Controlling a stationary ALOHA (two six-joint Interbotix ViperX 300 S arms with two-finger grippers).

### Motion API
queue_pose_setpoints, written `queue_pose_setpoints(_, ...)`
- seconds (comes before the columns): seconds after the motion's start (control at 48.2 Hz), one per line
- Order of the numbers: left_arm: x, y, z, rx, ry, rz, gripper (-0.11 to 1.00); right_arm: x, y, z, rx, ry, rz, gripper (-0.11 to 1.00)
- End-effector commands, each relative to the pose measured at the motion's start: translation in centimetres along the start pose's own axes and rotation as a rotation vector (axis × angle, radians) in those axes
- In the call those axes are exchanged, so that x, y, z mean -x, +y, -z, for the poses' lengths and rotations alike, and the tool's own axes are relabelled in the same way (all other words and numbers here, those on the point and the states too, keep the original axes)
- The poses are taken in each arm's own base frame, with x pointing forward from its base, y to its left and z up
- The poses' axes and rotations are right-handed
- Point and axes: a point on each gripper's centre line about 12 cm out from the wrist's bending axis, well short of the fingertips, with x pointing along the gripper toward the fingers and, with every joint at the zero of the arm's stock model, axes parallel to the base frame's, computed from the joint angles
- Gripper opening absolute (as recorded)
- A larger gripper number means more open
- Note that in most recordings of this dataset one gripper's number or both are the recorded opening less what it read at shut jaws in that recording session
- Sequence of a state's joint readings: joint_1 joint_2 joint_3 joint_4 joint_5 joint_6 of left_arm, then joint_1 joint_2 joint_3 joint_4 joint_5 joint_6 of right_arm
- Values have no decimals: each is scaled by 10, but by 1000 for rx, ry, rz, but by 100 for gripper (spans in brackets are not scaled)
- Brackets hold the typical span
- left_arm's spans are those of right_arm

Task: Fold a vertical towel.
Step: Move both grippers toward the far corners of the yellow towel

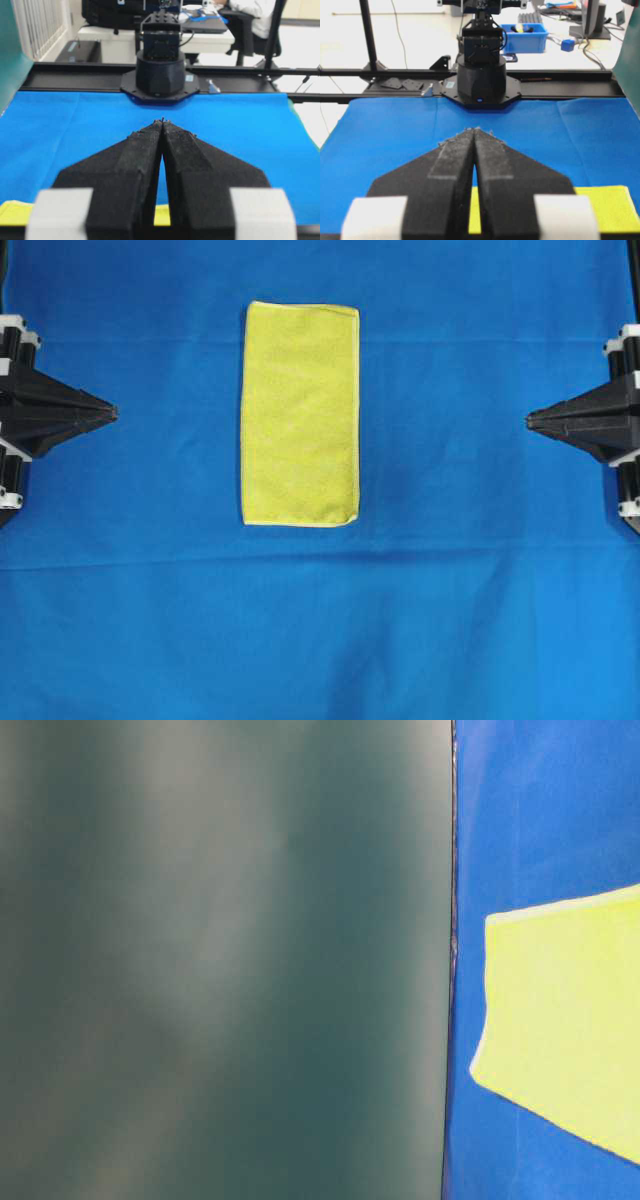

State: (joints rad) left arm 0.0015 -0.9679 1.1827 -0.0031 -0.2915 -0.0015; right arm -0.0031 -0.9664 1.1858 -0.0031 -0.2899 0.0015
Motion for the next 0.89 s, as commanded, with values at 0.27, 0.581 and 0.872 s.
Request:
queue_pose_setpoints(0.27, -19, 21, 9, 38, 76, -101, 0, -37, -59, 6, -78, 215, 253, 0)
queue_pose_setpoints(0.581, -42, 72, 47, 66, 210, -300, 2, -83, -130, 56, -108, 467, 434, 0)
queue_pose_setpoints(0.872, -71, 124, 98, 125, 364, -445, 75, -120, -180, 100, -104, 594, 492, 29)
